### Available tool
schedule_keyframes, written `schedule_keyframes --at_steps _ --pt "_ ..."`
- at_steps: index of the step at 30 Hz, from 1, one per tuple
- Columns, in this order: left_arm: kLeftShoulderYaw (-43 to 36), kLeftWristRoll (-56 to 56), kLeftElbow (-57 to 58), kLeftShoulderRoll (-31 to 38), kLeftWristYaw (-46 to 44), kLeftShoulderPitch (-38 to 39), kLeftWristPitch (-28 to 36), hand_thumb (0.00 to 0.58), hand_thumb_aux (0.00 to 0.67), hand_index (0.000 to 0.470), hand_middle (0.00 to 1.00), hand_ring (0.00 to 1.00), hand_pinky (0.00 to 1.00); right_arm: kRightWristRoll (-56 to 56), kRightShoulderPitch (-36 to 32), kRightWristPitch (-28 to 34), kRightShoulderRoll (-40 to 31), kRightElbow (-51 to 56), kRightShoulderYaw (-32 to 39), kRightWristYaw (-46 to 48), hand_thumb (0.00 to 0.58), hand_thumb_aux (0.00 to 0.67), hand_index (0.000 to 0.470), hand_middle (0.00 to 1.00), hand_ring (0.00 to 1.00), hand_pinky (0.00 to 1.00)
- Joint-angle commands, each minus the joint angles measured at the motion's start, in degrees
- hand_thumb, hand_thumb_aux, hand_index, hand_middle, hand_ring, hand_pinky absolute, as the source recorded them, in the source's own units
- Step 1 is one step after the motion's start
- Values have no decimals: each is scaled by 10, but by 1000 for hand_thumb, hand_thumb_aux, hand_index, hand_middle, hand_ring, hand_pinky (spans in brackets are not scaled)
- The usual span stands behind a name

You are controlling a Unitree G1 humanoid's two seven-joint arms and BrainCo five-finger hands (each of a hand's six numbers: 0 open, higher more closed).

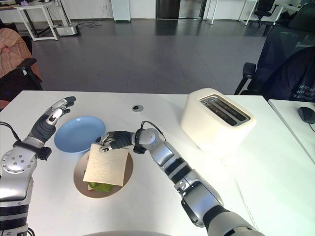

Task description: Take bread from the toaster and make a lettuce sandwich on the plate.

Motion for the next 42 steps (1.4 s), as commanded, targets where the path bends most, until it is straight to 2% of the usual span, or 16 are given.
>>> schedule_keyframes --at_steps 1,9,11,15,18,21,24,27,32,35,42 --pt "-4 3 -8 -2 3 5 6 0 0 0 0 0 0 -26 -34 -36 22 59 8 0 580 670 470 0 0 0" --pt "-24 -3 -25 -2 -16 13 8 0 0 0 0 0 0 -56 -51 -81 54 129 13 -11 580 670 470 0 0 0" --pt "-38 -41 -50 -4 -52 21 3 0 0 0 0 0 0 -67 -54 -96 60 157 14 -23 580 670 470 0 0 0" --pt "-68 -149 -117 4 -167 52 -55 0 0 0 0 0 0 -81 -56 -121 72 212 10 -39 580 670 470 0 0 0" --pt "-61 -224 -143 7 -224 68 -82 0 0 0 0 0 0 -84 -64 -137 77 257 3 -47 580 670 470 0 0 0" --pt "-55 -300 -169 21 -282 92 -81 0 0 0 0 0 0 -86 -71 -152 82 291 -2 -51 580 670 470 0 0 0" --pt "-60 -343 -184 64 -358 142 -56 0 0 0 0 0 0 -85 -75 -162 86 313 -8 -52 580 670 470 0 0 0" --pt "-67 -335 -173 101 -404 181 -42 0 0 0 0 0 0 -84 -77 -167 88 323 -15 -50 580 670 470 0 0 0" --pt "-77 -280 -120 112 -420 188 -60 0 0 0 0 0 0 -84 -76 -173 88 329 -22 -48 580 670 470 0 0 0" --pt "-95 -197 -68 94 -395 165 -122 0 0 0 0 0 0 -81 -75 -173 90 326 -25 -43 580 670 470 0 0 0" --pt "-128 -118 -1 45 -346 111 -233 0 0 0 0 0 0 -81 -68 -171 90 321 -28 -32 580 670 470 0 0 0"
